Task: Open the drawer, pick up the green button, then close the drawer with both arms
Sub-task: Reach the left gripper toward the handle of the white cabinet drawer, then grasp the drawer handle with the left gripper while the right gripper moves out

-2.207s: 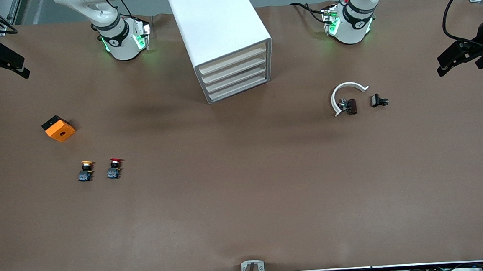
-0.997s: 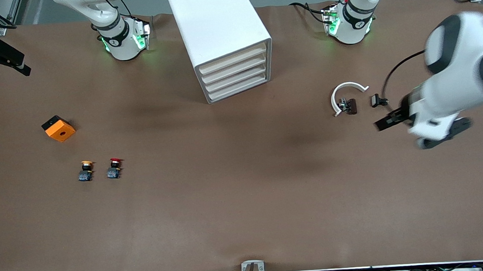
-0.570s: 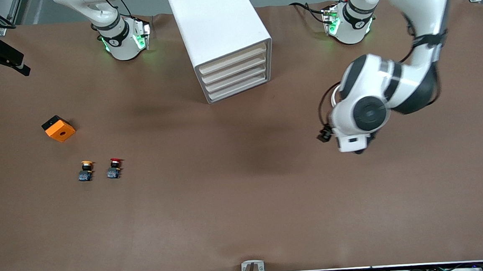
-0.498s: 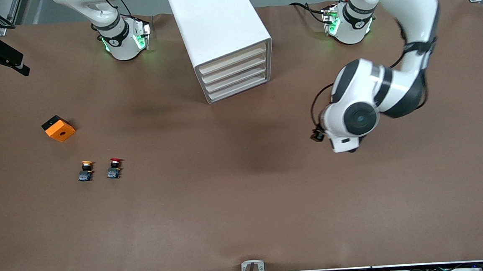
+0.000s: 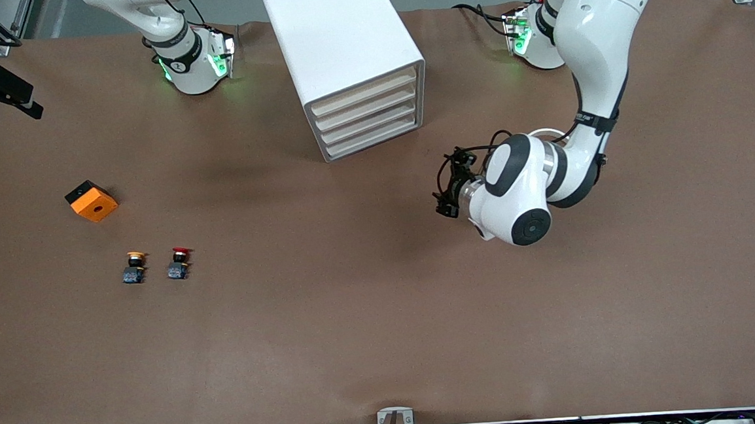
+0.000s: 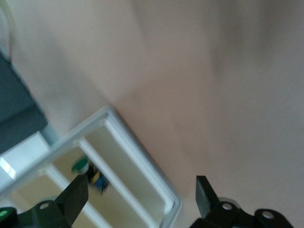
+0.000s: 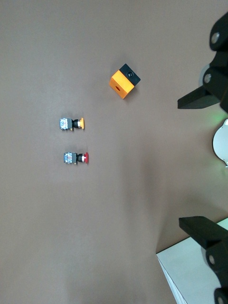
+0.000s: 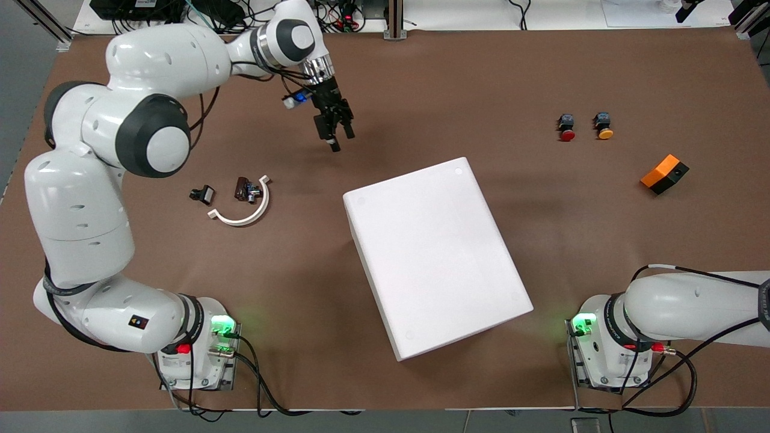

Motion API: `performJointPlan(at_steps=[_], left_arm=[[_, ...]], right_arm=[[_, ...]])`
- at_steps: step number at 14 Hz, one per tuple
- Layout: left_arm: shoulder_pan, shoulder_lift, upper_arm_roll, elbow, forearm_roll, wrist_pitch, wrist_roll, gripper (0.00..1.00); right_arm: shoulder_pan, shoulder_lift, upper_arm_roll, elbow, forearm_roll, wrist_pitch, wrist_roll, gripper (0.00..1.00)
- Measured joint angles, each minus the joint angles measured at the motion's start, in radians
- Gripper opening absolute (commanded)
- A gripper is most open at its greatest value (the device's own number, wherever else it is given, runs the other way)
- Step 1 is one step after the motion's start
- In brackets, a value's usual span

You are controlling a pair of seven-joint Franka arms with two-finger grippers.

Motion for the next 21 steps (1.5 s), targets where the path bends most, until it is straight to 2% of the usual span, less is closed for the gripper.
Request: performJointPlan(at_steps=[2,6,7,10,13,17,20,21], left_arm=[[-0.024,0.033,0.0,0.0,-0.098,0.039,-0.011,1.0],[-0.093,0.088,0.0,0.001,-0.133,0.097,-0.079,1.0],[-0.104,0.101,0.0,0.001,-0.15,0.117,-0.082,0.88],[-0.113,0.142,0.001,0.002,-0.213,0.148,-0.094,0.92],[-0.112,0.174,0.004,0.003,-0.262,0.149,-0.246,0.91],[-0.152,0.205,-0.002,0.009,-0.31,0.141,-0.404,0.83],[-0.194,0.206,-0.003,0.024,-0.335,0.086,-0.477,0.83],[-0.199,0.206,-0.003,0.031,-0.339,0.062,-0.488,0.79]], right_arm=[[0.0,0.038,0.0,-0.004,-0.001,0.001,0.0,1.0],[-0.003,0.144,-0.001,0.004,-0.002,0.013,0.001,1.0],[-0.004,0.168,-0.002,0.01,-0.002,0.015,0.0,1.0],[-0.006,0.22,-0.002,0.038,-0.003,0.016,-0.016,1.0],[-0.011,0.237,-0.002,0.046,-0.003,0.012,-0.024,1.0],[-0.032,0.245,-0.003,0.046,-0.003,0.01,-0.032,1.0],[-0.051,0.249,-0.005,0.047,-0.003,0.01,-0.034,1.0],[-0.051,0.251,-0.005,0.047,-0.003,0.01,-0.027,1.0]])
